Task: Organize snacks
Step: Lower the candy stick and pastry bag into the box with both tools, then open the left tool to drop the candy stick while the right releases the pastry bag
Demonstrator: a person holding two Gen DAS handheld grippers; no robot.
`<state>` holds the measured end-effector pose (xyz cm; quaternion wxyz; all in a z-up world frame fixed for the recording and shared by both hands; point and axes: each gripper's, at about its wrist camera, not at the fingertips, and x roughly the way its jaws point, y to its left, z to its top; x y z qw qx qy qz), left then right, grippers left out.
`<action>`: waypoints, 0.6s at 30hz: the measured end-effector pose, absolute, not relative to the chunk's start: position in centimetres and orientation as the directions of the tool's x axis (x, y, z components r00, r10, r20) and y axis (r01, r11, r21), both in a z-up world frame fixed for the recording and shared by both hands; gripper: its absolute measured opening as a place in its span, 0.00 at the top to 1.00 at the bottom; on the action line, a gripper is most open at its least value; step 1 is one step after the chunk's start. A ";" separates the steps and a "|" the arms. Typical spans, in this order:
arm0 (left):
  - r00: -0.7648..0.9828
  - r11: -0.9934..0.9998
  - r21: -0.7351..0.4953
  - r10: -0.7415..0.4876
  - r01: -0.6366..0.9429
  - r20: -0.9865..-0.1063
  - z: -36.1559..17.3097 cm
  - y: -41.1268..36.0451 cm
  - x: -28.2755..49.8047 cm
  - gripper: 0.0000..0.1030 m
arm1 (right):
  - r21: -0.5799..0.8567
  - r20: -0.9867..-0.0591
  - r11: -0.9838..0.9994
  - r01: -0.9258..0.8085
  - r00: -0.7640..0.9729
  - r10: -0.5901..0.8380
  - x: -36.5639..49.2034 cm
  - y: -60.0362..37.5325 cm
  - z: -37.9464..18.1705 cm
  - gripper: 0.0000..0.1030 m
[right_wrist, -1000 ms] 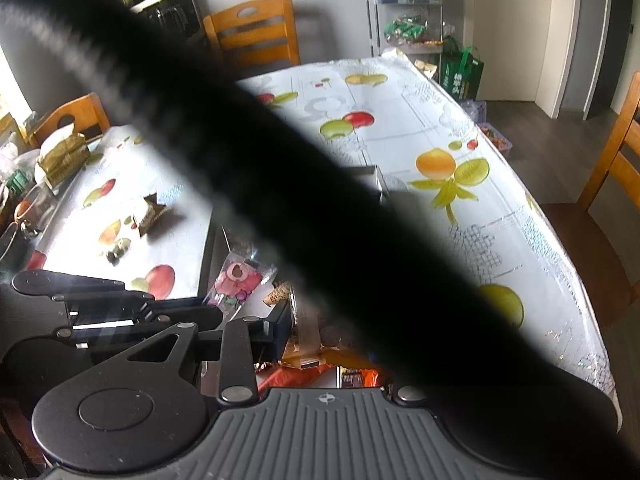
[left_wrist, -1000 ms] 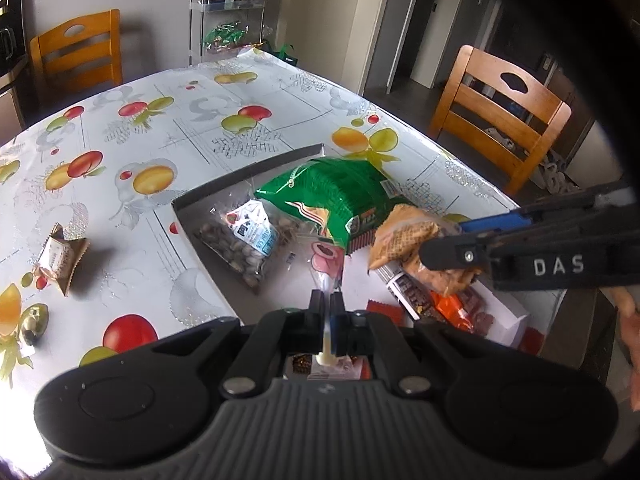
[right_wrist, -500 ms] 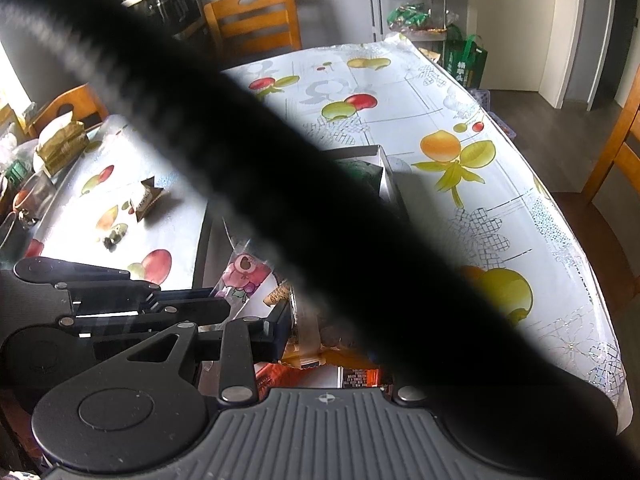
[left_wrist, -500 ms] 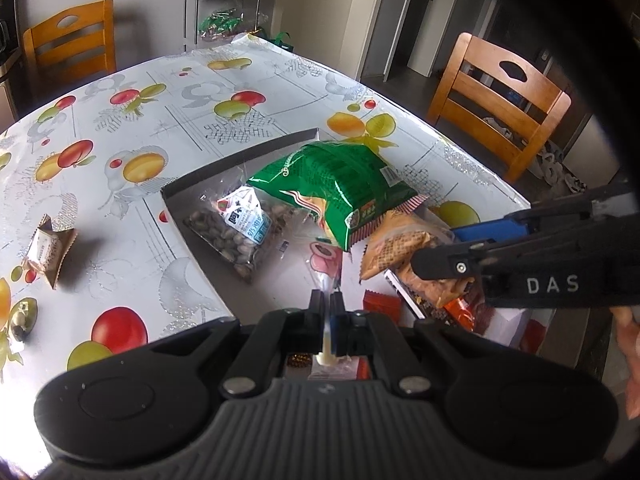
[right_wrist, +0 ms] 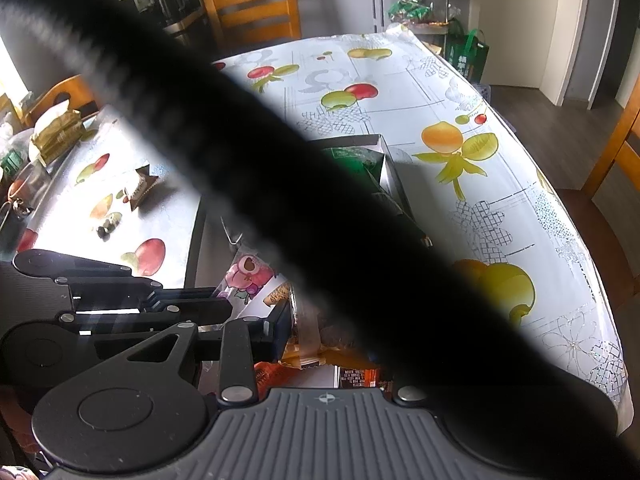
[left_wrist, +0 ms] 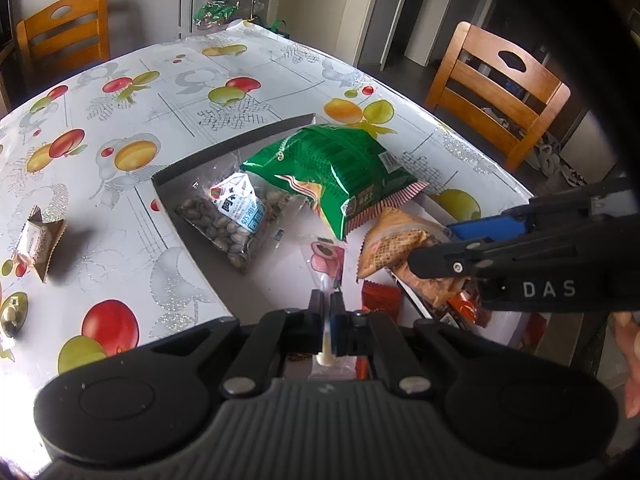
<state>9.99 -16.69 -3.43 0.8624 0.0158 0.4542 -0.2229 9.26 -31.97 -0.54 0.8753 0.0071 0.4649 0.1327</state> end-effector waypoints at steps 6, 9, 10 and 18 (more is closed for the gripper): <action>0.475 0.897 -0.168 -0.366 0.408 -0.801 -3.7 -17.0 10.1 1.00 | 0.133 -0.816 0.965 -0.226 0.528 0.236 9.3 -31.9 -0.7 0.63; 0.462 0.895 -0.163 -0.362 0.415 -0.810 -3.9 -17.2 10.2 1.00 | 0.132 -0.818 0.965 -0.226 0.525 0.235 9.4 -31.9 -0.7 0.63; 0.458 0.896 -0.158 -0.356 0.415 -0.815 -4.0 -17.3 10.1 1.00 | 0.130 -0.821 0.965 -0.226 0.522 0.233 9.4 -31.9 -0.8 0.63; 0.440 0.891 -0.147 -0.349 0.430 -0.828 -4.4 -17.8 10.3 0.97 | 0.121 -0.830 0.963 -0.240 0.508 0.231 9.6 -31.7 -0.8 0.55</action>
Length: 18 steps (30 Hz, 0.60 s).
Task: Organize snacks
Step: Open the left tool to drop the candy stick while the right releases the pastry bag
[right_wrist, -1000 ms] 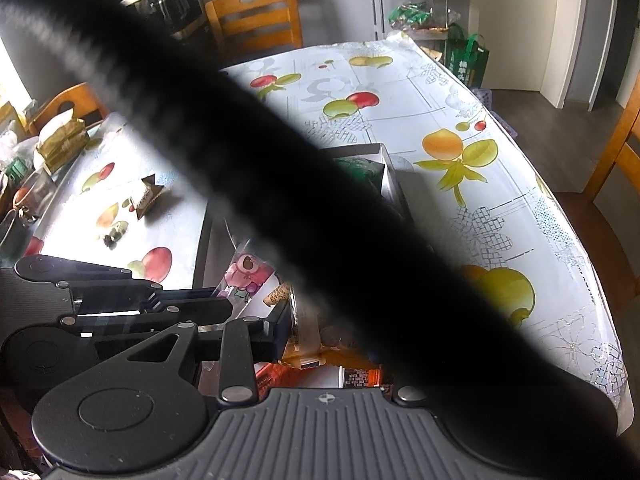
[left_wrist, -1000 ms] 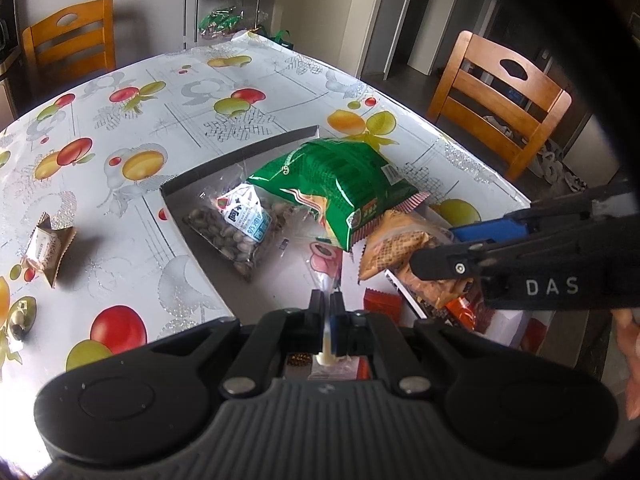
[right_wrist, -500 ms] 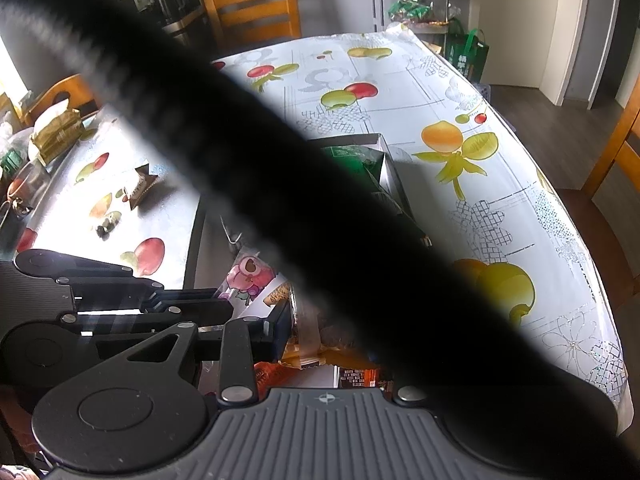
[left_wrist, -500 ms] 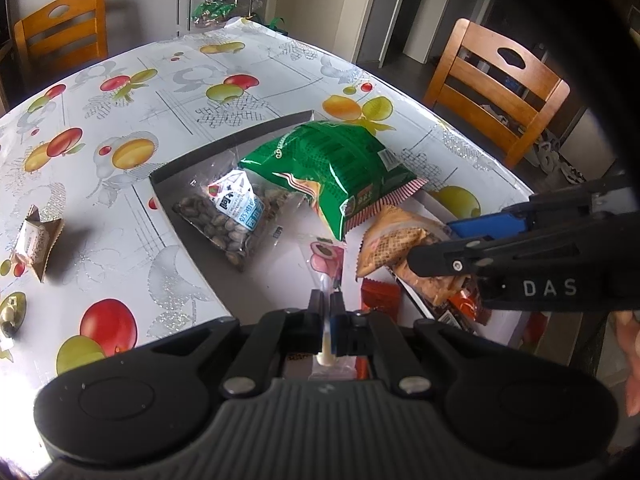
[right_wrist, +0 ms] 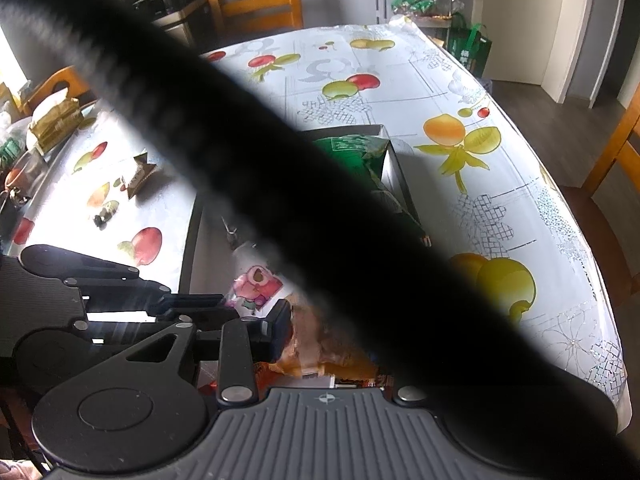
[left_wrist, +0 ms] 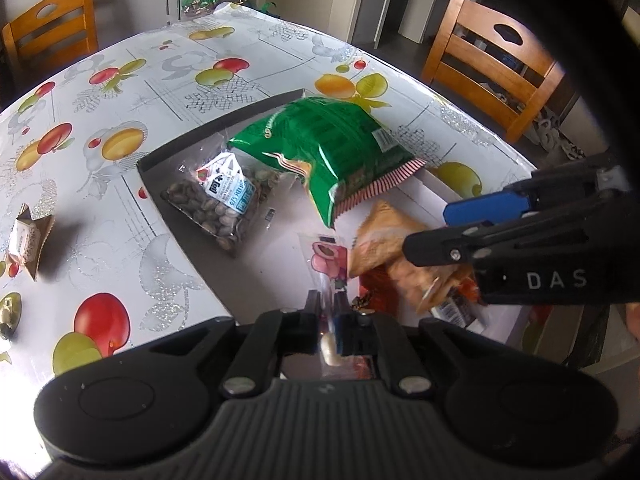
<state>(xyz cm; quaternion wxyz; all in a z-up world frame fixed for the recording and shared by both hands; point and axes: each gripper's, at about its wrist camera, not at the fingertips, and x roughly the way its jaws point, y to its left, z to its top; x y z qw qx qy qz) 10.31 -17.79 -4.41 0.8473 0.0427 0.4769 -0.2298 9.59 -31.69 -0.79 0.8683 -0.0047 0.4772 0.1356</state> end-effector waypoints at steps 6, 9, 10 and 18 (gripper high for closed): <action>0.454 0.894 -0.140 -0.345 0.427 -0.822 -4.2 -17.6 10.1 0.82 | 0.116 -0.810 0.963 -0.242 0.538 0.233 9.6 -31.8 0.1 0.53; 0.467 0.892 -0.143 -0.355 0.430 -0.810 -4.0 -17.5 9.9 0.56 | 0.111 -0.798 0.962 -0.248 0.555 0.235 9.7 -31.8 0.6 0.53; 0.472 0.890 -0.143 -0.359 0.432 -0.806 -3.8 -17.4 9.9 0.55 | 0.113 -0.795 0.962 -0.249 0.558 0.238 9.8 -31.7 0.8 0.53; 0.512 0.906 -0.141 -0.347 0.399 -0.786 -3.0 -16.1 9.9 0.55 | 0.119 -0.772 0.952 -0.280 0.577 0.266 10.3 -30.8 2.0 0.53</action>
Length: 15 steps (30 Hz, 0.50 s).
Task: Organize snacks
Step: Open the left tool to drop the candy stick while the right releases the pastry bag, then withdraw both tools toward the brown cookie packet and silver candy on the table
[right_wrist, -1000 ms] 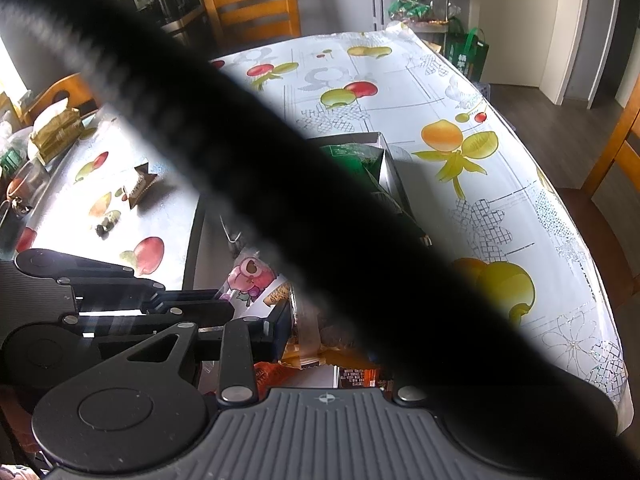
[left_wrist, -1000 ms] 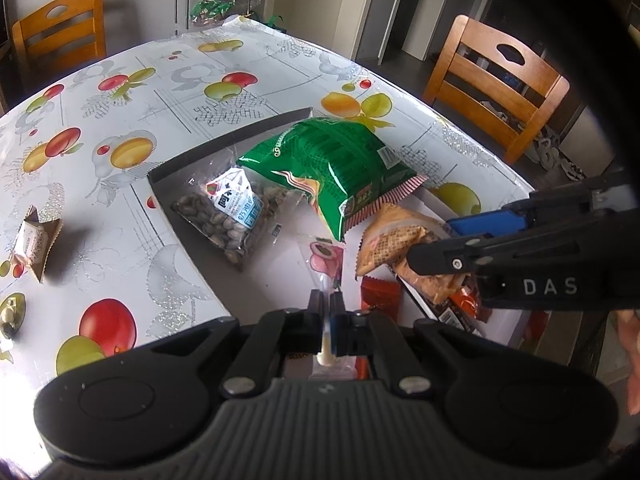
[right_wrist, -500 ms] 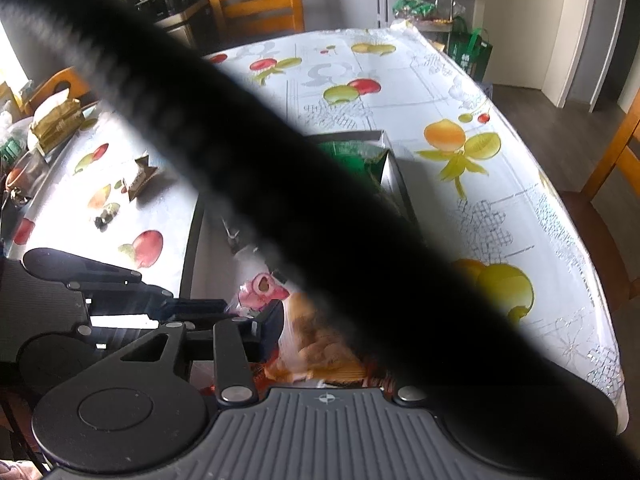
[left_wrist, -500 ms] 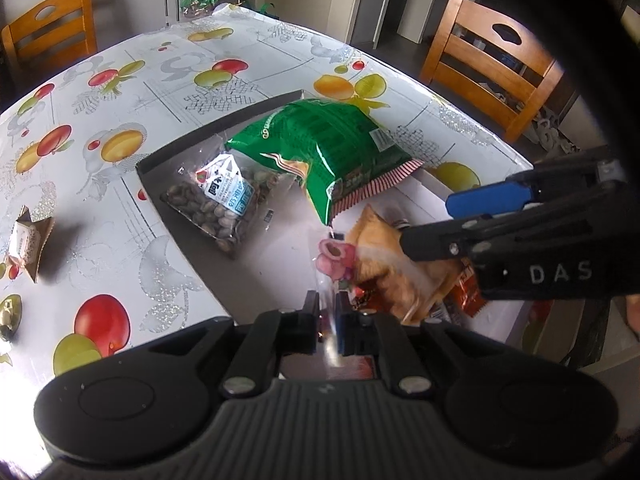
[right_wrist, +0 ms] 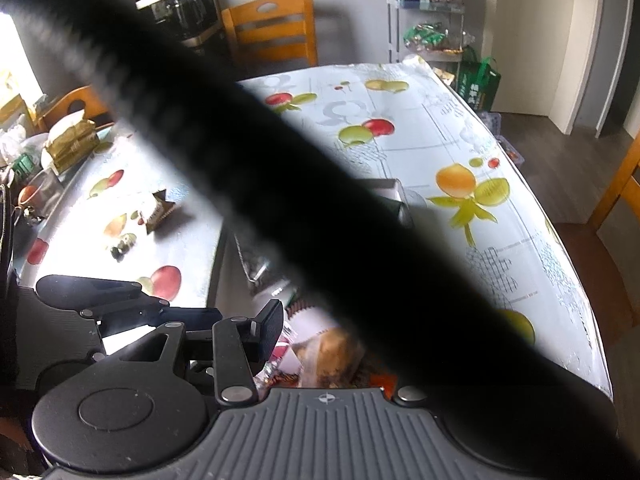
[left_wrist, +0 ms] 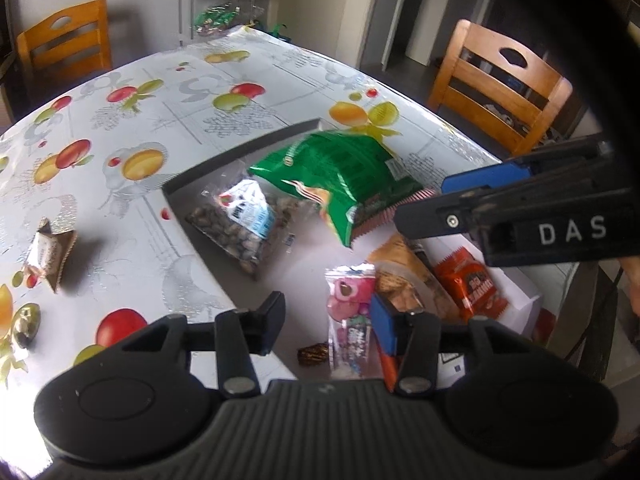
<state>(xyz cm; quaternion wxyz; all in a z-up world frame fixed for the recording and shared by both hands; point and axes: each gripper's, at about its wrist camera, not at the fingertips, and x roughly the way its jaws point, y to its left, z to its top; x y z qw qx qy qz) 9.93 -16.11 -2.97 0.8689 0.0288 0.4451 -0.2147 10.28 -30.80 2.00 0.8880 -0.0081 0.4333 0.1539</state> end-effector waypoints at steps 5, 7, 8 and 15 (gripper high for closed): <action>0.540 0.927 -0.136 -0.318 0.349 -0.779 -2.6 -14.4 10.1 0.55 | 0.118 -0.763 0.940 -0.319 0.576 0.292 10.9 -29.3 2.6 0.53; 0.550 0.936 -0.131 -0.301 0.326 -0.779 -2.5 -13.6 10.1 0.55 | 0.117 -0.762 0.933 -0.340 0.572 0.304 11.4 -28.5 2.8 0.52; 0.555 0.940 -0.131 -0.294 0.315 -0.778 -2.5 -13.1 10.1 0.55 | 0.116 -0.761 0.929 -0.351 0.570 0.310 11.5 -28.1 2.9 0.52; 0.581 0.965 -0.115 -0.235 0.237 -0.780 -2.3 -10.0 10.3 0.55 | 0.109 -0.759 0.900 -0.422 0.550 0.350 12.7 -24.9 3.1 0.49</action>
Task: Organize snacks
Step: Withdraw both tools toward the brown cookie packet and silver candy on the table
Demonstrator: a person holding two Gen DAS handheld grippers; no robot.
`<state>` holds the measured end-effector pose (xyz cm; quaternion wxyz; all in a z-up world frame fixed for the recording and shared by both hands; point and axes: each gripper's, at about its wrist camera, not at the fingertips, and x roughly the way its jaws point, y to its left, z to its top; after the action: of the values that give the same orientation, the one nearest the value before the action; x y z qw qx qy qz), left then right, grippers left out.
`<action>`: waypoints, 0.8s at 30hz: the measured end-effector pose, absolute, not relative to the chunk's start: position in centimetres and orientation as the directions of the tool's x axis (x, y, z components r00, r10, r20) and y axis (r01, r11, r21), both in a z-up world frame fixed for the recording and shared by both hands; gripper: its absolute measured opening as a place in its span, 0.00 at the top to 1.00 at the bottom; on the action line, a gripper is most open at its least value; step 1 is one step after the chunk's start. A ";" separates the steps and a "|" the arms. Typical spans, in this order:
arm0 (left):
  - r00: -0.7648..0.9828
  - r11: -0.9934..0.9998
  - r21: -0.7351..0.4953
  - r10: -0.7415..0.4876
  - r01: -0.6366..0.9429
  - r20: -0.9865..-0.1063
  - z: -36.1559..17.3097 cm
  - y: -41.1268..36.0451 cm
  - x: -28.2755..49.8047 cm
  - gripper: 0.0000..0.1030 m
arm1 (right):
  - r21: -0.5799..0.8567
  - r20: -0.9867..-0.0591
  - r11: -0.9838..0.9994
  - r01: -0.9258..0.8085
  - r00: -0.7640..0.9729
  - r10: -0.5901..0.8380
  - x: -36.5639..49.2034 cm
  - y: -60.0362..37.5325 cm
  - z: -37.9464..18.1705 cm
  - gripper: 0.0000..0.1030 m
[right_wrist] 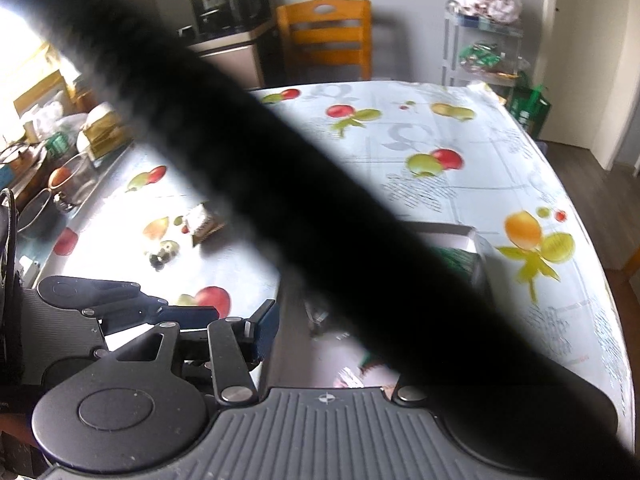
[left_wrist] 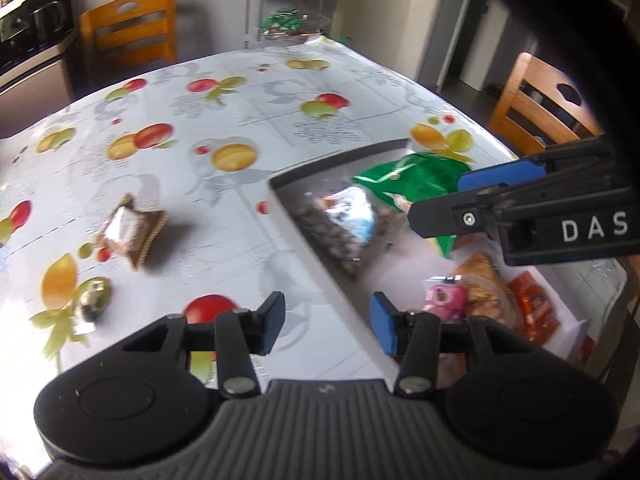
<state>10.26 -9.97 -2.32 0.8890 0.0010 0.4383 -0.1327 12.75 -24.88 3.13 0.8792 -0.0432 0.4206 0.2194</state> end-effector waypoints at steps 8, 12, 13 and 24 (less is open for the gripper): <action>0.596 0.982 -0.104 -0.179 0.159 -0.782 -2.5 -7.1 10.1 0.55 | 0.104 -0.763 0.868 -0.485 0.521 0.383 13.6 -21.9 3.1 0.46; 0.607 0.989 -0.093 -0.146 0.118 -0.781 -2.6 -5.4 10.0 0.55 | 0.101 -0.766 0.854 -0.510 0.508 0.394 14.1 -20.5 3.0 0.44; 0.608 0.990 -0.090 -0.135 0.104 -0.782 -2.7 -4.9 10.0 0.55 | 0.100 -0.767 0.850 -0.517 0.505 0.397 14.3 -20.1 3.0 0.44; 0.609 0.996 -0.076 -0.034 -0.043 -0.793 -3.6 0.2 10.4 0.55 | 0.090 -0.776 0.801 -0.592 0.462 0.429 16.2 -15.6 2.4 0.41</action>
<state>10.41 0.23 -3.56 0.8958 -0.0434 0.4423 0.0024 16.22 -15.58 2.39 0.8495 -0.0965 0.4227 0.3005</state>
